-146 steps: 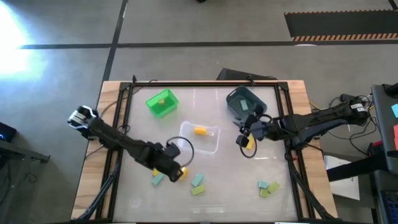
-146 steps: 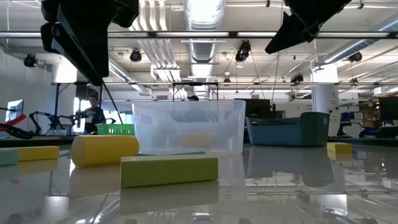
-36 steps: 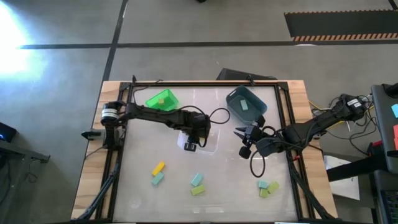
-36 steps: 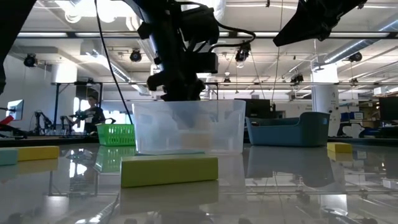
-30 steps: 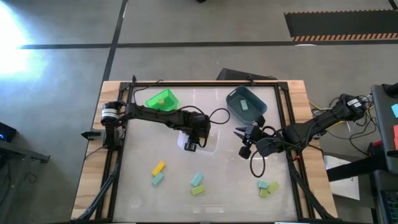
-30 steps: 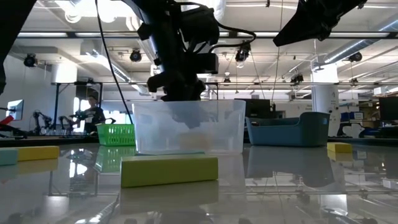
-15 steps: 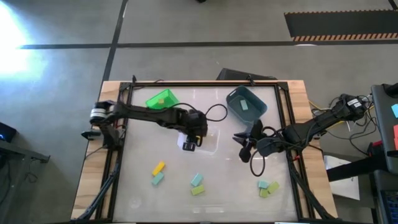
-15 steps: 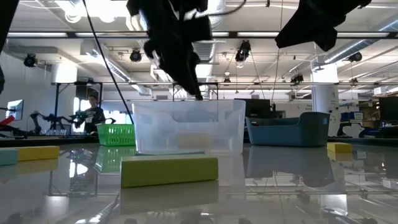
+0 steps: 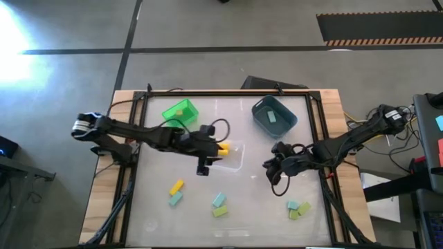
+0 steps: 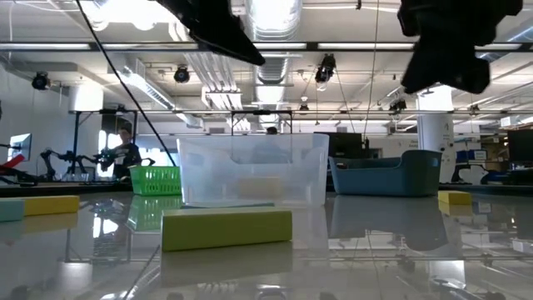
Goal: Sort & place blocks by color
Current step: Put the blue block into the blue bin
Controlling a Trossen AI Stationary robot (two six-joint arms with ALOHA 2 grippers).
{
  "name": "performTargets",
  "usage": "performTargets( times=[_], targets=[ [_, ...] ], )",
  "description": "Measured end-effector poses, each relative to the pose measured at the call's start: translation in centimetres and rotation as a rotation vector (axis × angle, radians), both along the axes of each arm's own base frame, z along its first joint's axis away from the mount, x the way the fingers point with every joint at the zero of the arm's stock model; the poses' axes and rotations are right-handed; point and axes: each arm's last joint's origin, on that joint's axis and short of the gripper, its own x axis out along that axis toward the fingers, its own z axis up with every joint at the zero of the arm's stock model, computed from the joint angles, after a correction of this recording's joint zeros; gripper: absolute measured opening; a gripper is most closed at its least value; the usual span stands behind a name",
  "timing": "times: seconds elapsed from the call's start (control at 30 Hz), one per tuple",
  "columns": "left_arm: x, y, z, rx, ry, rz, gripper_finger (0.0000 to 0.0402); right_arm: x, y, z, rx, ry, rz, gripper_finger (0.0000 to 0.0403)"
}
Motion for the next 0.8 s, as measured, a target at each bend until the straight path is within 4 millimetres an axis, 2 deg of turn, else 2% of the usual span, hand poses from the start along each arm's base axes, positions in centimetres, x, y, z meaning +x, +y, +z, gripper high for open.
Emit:
performTargets(
  times=[0.2, 0.33, 0.43, 0.5, 0.67, 0.8],
  targets=[
    [-2.3, 0.1, 0.2, -0.014, -0.113, 0.030, 0.0150, 0.2, 1.0, -2.1, 0.277, 0.241, 0.024, 0.0052],
    [-3.2, 0.3, 0.7, -0.006, -0.162, 0.053, 0.0150, -0.4, 2.1, -3.7, 0.421, 0.535, -0.028, 0.0052],
    [-3.7, 0.4, 1.0, -0.002, -0.194, 0.067, 0.0150, -1.2, 3.0, -4.5, 0.443, 0.765, -0.101, 0.0052],
    [-3.9, 0.4, 0.9, -0.002, -0.190, 0.067, 0.0150, -1.5, 3.9, -4.8, 0.439, 0.852, -0.120, 0.0052],
    [-4.2, 0.4, 1.0, -0.003, -0.195, 0.067, 0.0150, -1.6, 6.1, -5.1, 0.411, 0.906, -0.120, 0.0057],
    [-4.2, 0.4, 1.0, -0.002, -0.193, 0.067, 0.0150, -2.1, 7.4, -5.5, 0.419, 0.917, -0.166, 0.0083]
  ],
)
